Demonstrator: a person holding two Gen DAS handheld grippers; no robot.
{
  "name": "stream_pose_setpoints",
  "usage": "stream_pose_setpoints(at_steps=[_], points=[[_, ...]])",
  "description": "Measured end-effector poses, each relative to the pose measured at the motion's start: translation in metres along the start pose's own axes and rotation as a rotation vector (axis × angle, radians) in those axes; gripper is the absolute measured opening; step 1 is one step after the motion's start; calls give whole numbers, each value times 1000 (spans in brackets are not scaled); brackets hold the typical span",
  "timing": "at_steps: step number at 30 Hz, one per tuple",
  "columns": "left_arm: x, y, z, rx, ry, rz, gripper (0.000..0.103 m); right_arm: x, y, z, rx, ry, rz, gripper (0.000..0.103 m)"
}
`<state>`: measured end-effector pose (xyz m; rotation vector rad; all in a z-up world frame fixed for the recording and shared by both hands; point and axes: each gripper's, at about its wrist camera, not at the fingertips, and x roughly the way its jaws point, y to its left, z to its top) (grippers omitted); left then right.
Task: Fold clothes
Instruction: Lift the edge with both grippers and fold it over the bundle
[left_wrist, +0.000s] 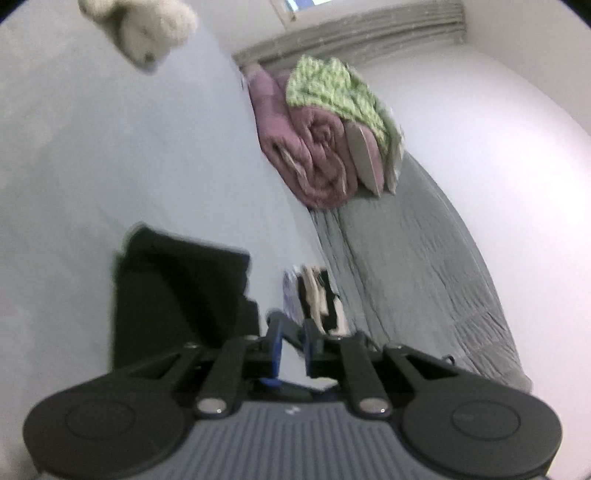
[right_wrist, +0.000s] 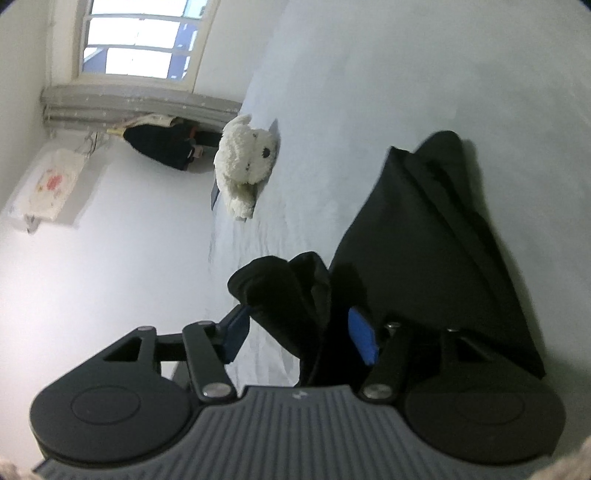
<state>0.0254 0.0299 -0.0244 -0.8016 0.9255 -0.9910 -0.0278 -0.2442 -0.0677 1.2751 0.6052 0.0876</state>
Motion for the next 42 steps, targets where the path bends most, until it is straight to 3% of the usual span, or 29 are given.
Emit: stream_pose_setpoints(at_steps=[4,11,13,15,17,23,32,42], points=[[-12,9,6,7,-44,67,10,14,11,-7,-74,15,-32,65],[-7,29,7,-9,-46,190,10,39,34,-25,-280,33,-153,64],[-5,33,7,-9,-46,215,11,48,38,-31,-335,35,-190,52],[-4,31,7,3,-52,225,10,55,39,-35,-375,43,-213,22],[-2,29,7,15,-58,235,10,57,38,-36,-382,42,-209,17],[7,22,3,50,-69,218,10,45,31,-22,-284,43,-103,14],[29,6,-9,120,-22,146,10,15,-11,16,3,14,55,14],[44,-6,-25,196,65,82,10,-17,-28,29,45,-7,50,14]])
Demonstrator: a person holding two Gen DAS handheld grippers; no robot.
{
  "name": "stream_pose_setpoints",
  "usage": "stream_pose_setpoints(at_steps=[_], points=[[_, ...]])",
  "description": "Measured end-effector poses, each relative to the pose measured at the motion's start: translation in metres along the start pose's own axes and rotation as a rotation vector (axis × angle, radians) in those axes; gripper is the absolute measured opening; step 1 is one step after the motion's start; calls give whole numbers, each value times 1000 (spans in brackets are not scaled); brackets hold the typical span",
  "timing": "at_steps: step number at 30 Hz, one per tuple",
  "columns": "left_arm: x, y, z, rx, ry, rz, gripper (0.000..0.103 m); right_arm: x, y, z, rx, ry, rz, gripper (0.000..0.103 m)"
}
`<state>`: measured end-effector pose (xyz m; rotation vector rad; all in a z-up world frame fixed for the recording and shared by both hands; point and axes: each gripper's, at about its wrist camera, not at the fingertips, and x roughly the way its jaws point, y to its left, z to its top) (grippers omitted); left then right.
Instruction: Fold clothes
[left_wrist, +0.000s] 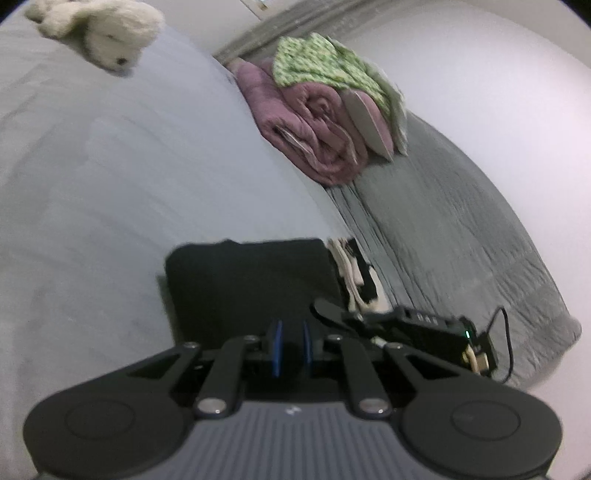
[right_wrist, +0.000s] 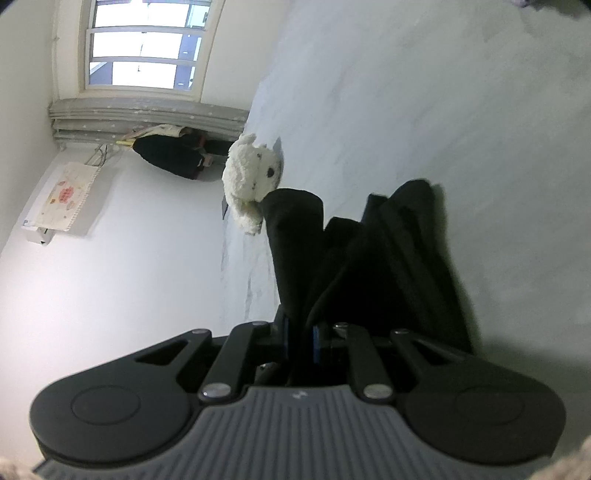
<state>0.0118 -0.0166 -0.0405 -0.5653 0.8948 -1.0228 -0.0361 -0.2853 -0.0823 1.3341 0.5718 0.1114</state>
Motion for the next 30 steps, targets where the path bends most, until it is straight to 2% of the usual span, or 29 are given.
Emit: stream_pose_setpoints(at_steps=[6,11,14,17,20,26,30], points=[[15,-10,-13,69,88,-9,11,-5,-2,2,-47,-9,-75,15],[29,-8,-22,89,192,29,11,-6,-2,1,-137,3,-204,20],[30,-7,-22,96,224,40,11,-9,0,-1,-176,18,-229,21],[23,-10,-17,102,197,35,12,-19,6,-2,-221,1,-233,24],[17,-9,-11,96,145,24,12,-32,15,-8,-285,-25,-238,42],[20,-4,-3,85,120,32,12,-55,35,-38,-411,-30,-232,42],[26,-4,0,85,125,26,12,-51,49,-70,-505,-21,-264,43]])
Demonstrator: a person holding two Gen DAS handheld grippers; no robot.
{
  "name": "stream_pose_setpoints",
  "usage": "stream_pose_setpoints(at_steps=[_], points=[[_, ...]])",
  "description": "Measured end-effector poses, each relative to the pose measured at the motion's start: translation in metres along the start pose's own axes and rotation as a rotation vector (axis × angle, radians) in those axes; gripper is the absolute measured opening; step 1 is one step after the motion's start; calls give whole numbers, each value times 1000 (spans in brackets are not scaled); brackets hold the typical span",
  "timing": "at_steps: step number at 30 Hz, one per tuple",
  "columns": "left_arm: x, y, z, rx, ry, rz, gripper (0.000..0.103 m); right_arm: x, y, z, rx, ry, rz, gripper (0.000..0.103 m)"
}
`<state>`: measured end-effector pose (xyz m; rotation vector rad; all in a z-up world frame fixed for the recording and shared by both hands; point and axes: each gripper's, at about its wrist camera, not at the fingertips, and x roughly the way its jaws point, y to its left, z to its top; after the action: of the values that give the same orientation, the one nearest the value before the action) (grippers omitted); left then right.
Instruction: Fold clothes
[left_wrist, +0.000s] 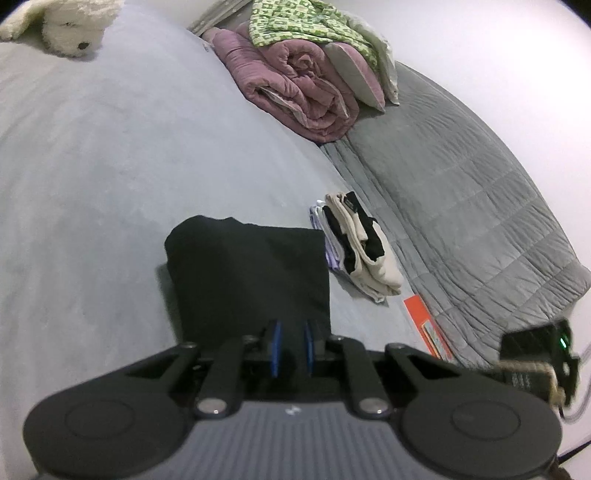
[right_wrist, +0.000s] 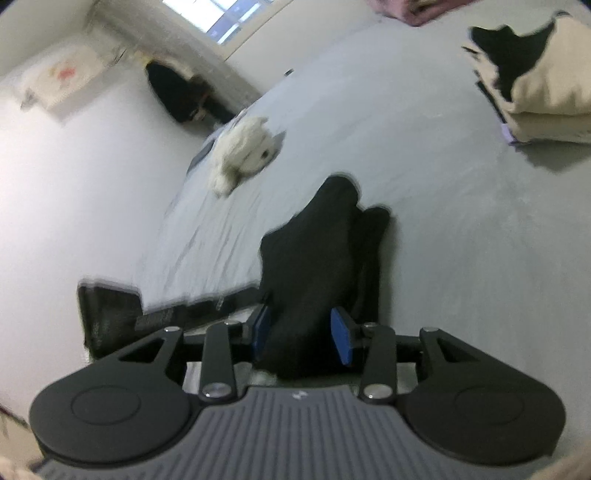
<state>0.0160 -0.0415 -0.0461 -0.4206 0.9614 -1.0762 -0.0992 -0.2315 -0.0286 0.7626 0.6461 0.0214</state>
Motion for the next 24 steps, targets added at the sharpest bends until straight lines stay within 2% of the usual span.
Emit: stream_pose_setpoints(at_steps=[2,8,13,20,24], points=[[3,1,1,-10,8,-4,12,-1,12,-16,-46,-1,-18,47],[11,-3,7,6,69,22,12,26,43,-66,-214,-4,-80,48],[16,-10,15,44,127,58,12,48,60,-78,-352,-35,-107,48],[34,-23,18,119,214,95,12,88,63,-75,-350,-22,-78,48],[52,-21,8,164,276,128,11,106,61,-76,-322,50,-42,48]])
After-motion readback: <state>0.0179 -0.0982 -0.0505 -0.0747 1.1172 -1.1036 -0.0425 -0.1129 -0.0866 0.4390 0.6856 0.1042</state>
